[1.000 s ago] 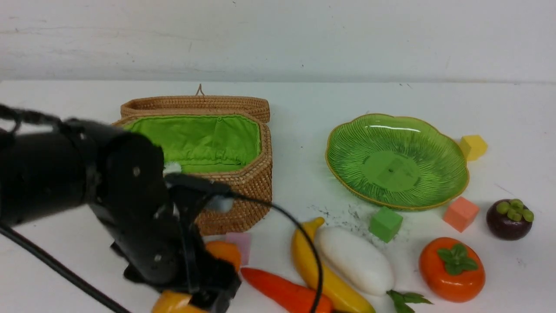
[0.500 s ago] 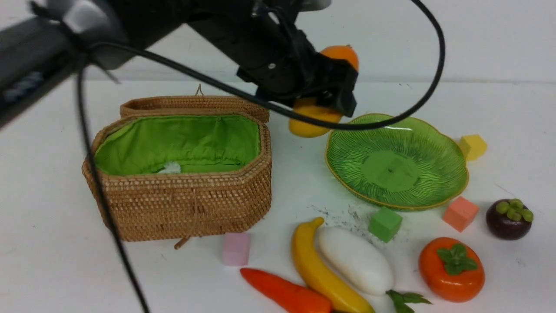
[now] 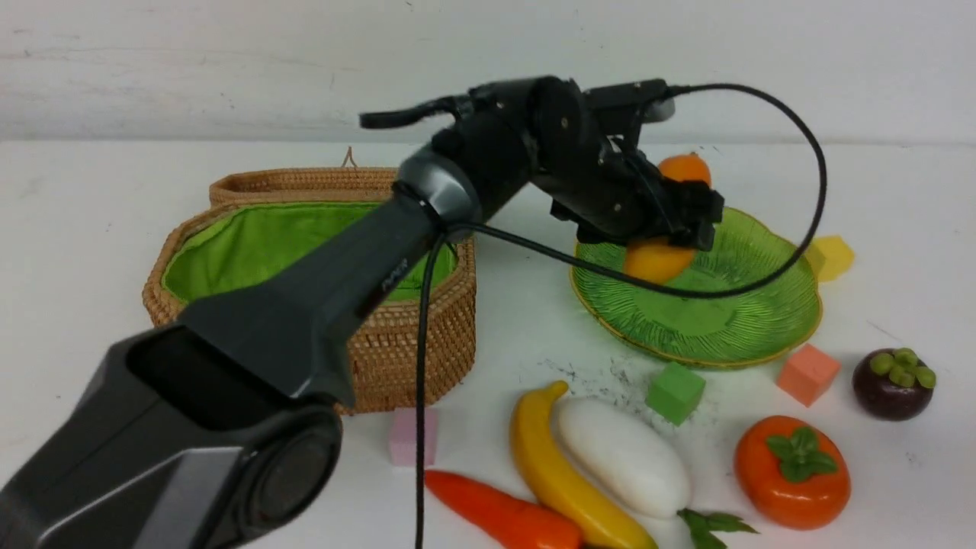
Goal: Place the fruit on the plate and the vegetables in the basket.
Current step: Grab the mango with your left arm and place it on the right plate, then take a daikon with your right arm and place it on the basket on the left.
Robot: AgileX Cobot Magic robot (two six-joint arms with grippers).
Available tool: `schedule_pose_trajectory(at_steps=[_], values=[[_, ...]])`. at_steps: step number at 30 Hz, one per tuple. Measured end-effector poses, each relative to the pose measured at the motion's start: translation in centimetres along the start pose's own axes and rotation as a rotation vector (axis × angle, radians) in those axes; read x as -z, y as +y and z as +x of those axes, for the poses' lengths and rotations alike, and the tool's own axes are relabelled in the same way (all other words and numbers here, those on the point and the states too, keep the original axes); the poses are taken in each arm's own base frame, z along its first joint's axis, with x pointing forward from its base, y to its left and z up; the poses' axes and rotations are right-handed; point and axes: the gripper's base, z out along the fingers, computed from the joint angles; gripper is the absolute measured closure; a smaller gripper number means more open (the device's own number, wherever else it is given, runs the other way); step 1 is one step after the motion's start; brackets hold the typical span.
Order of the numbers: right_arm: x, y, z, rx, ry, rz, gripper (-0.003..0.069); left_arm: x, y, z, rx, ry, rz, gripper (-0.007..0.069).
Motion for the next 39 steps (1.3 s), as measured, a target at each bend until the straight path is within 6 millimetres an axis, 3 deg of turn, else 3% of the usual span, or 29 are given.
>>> schedule_pose_trajectory(at_steps=[7,11,14,17,18,19,21,24,25,27,28,29,31,33,35,39], values=[[0.0,0.0,0.0,0.000,0.003,0.002,0.0414,-0.8,-0.7,0.7,-0.029,0.018,-0.015,-0.0046],[0.0,0.0,0.0,0.000,0.003,0.002,0.0414,-0.1,-0.6,0.5,-0.042,0.027,-0.055,-0.0050],[0.0,0.0,0.0,0.000,0.003,0.002,0.0414,1.8,-0.9,-0.1,-0.076,0.058,-0.097,-0.0044],[0.0,0.0,0.0,-0.001,0.005,-0.001,0.0414,6.7,-2.2,-2.0,-0.121,0.067,-0.128,-0.0007],[0.0,0.0,0.0,0.004,0.005,-0.001,0.0414,7.5,-2.4,-2.0,-0.130,0.084,-0.137,0.0004],[0.0,0.0,0.1,0.017,0.007,-0.003,0.0414,10.9,-3.1,-3.1,-0.151,0.072,-0.156,0.0036],[0.0,0.2,0.0,0.044,0.018,-0.009,0.0414,14.3,-3.8,-3.9,-0.170,0.060,-0.181,0.0081],[-0.1,0.9,-0.8,0.075,0.064,-0.040,0.0414,22.8,-5.1,-5.7,-0.196,-0.061,-0.241,0.0190],[-0.2,1.1,-1.0,0.078,0.076,-0.049,0.0414,24.4,-5.3,-6.0,-0.193,-0.091,-0.251,0.0224],[-1.0,2.0,-1.9,0.091,0.145,-0.084,0.0414,30.7,-6.4,-6.2,-0.198,-0.197,-0.278,0.0330],[-0.9,2.1,-2.0,0.086,0.145,-0.089,0.0414,30.5,-6.3,-6.2,-0.197,-0.192,-0.279,0.0340],[-1.7,2.7,-2.5,0.104,0.198,-0.108,0.0414,33.8,-6.9,-5.8,-0.204,-0.239,-0.289,0.0401],[-2.4,3.3,-3.2,0.114,0.245,-0.134,0.0414,36.9,-7.5,-4.8,-0.207,-0.266,-0.294,0.0479],[-4.0,4.3,-4.3,0.147,0.317,-0.166,0.0412,41.1,-7.8,-2.1,-0.208,-0.264,-0.306,0.0601],[-5.0,4.7,-4.6,0.166,0.356,-0.187,0.0407,42.5,-7.6,-0.5,-0.209,-0.249,-0.317,0.0630],[-8.2,6.8,-5.5,0.258,0.489,-0.306,0.0342,45.9,-6.3,7.5,-0.169,-0.164,-0.342,0.0638]])
